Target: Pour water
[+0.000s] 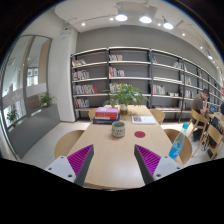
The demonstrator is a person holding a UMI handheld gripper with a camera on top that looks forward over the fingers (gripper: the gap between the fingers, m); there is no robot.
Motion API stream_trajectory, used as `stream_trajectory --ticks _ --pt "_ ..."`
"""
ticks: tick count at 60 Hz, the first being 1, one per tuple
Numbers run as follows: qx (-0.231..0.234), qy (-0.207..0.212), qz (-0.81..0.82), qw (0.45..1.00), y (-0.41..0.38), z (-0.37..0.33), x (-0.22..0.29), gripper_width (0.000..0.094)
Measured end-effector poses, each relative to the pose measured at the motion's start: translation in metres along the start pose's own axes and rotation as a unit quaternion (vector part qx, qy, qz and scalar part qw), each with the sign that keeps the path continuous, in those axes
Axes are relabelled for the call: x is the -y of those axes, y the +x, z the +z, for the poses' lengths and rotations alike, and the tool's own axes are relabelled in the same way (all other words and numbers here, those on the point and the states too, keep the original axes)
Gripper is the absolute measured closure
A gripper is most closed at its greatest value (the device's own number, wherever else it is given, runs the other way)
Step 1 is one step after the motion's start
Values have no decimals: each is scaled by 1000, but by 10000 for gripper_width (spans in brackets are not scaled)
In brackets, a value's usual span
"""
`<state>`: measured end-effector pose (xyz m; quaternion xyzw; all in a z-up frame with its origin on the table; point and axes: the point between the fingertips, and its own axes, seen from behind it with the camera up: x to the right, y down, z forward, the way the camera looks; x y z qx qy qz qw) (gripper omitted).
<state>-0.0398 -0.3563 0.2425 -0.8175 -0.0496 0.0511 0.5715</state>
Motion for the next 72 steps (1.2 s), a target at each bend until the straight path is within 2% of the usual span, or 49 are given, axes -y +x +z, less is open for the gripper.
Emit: stream_trajectory --ticks 8,17,18,28,35,46,56,60,63,64,65,72 --pt "-19 -5 11 1000 21 -5 -12 94" --pt "-45 -2 29 999 88 14 -43 94" --pt "-49 -6 33 998 89 -4 -36 93" --pt "-110 -5 46 993 200 22 -76 104" --pt "-146 -10 36 989 266 34 -80 105" --pt "-158 7 23 987 331 96 -74 103" --pt "-145 22 17 989 359 153 -68 108" --pt "-137 26 16 990 364 167 -69 167" --pt "-129 34 16 991 365 177 -68 288" --pt "-126 38 15 991 363 183 -72 360" --pt "-123 44 15 991 361 188 -71 383" --pt "-124 68 -2 990 362 190 -64 451"
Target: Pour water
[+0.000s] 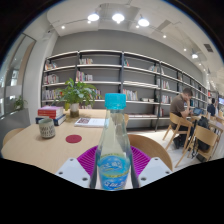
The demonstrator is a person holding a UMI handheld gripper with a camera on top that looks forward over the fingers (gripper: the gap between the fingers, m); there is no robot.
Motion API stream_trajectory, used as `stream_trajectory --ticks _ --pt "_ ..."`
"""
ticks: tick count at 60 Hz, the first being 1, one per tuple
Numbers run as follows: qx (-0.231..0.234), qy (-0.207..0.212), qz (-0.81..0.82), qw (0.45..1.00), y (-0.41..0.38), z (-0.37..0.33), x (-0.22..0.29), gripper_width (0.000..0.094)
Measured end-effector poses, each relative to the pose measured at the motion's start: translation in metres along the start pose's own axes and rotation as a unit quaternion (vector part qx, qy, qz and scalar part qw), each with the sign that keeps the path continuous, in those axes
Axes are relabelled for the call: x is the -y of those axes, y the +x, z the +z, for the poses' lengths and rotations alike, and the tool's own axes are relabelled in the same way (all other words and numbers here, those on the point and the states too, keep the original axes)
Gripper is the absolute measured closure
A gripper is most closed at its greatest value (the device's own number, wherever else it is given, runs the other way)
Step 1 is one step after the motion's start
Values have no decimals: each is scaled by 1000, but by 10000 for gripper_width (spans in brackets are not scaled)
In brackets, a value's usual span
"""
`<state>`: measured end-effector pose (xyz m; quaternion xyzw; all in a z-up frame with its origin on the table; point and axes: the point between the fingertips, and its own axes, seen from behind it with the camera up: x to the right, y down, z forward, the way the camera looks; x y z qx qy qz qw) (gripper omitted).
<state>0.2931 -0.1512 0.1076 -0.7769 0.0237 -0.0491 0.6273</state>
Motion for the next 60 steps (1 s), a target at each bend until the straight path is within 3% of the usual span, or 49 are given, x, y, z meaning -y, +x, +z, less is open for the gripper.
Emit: stream_trajectory --ticks 8,20,33,47,60 --pt "-12 5 -31 999 -9 7 3 579" --pt "-32 -32 -92 995 -21 32 7 580" --pt "-55 -30 -273 960 -72 96 76 581" --pt "-25 -34 -546 837 -159 164 113 580" --pt "3 -27 -736 676 -227 205 115 579"
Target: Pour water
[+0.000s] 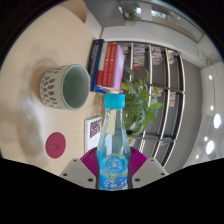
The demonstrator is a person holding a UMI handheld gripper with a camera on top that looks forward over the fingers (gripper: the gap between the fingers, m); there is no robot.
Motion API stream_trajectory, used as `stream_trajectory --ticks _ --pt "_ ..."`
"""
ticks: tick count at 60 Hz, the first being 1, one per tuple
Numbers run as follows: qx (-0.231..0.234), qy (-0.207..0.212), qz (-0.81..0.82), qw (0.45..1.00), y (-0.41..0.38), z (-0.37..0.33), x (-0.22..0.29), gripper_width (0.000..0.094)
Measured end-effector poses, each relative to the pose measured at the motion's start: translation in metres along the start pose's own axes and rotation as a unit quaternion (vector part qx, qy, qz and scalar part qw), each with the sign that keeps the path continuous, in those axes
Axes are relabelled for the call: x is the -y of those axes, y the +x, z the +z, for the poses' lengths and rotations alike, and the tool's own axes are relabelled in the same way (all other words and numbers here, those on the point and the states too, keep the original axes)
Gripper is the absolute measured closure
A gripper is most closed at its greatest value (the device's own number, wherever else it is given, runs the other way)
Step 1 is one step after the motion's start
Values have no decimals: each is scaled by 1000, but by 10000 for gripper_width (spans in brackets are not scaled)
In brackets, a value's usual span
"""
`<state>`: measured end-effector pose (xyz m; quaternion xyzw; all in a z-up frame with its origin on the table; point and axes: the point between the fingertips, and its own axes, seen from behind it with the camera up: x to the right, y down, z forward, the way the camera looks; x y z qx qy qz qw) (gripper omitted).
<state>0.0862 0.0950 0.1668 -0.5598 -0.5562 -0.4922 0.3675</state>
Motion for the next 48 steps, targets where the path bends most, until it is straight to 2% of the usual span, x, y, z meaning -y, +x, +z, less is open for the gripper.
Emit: stream_trajectory --ticks 7,15,22,27,38,43,48 --pt "-10 21 -122 992 -3 14 27 579" --pt "-29 19 -258 965 -2 23 41 581" --pt "-62 25 -319 945 6 22 56 579" --pt "-57 18 -326 944 4 23 55 580" --pt "-36 3 -230 972 3 23 41 578" --pt "-19 5 -73 997 14 15 41 570" --pt "-6 17 107 994 33 5 45 569"
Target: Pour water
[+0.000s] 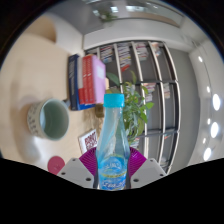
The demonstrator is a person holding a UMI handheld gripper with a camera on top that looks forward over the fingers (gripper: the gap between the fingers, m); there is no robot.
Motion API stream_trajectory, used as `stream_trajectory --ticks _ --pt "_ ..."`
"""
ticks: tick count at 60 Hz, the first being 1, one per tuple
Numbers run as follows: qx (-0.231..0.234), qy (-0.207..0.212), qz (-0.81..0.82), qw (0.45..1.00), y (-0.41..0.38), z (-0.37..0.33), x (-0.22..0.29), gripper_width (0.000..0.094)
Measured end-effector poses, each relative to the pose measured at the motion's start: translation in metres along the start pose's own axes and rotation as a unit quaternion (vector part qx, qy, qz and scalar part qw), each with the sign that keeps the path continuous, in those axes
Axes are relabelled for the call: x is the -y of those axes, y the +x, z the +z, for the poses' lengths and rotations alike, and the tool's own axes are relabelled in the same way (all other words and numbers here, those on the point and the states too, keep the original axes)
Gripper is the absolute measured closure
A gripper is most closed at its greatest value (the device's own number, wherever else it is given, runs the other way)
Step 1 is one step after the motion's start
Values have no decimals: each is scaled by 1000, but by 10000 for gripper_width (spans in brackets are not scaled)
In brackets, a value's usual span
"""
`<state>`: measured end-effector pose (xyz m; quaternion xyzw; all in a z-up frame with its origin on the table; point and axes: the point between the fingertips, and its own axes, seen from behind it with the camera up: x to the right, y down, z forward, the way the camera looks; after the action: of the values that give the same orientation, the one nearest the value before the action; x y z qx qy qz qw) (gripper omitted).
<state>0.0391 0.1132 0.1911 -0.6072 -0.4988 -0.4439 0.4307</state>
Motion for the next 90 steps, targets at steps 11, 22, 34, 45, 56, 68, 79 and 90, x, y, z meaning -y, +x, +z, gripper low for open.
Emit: stream_trajectory --ticks 11,22,34,45,56,68,79,90 --pt "-11 58 316 947 57 -24 29 558" --pt "-1 95 526 845 64 -24 3 560" --pt "22 69 627 776 13 6 -37 560" --pt "43 43 639 767 -33 30 -67 559" --pt "55 42 664 744 -70 33 -87 540" --pt "43 51 659 749 -77 29 -83 396" --pt "86 -6 672 735 -106 5 -93 143" --pt "117 -65 666 734 -152 -68 -93 133"
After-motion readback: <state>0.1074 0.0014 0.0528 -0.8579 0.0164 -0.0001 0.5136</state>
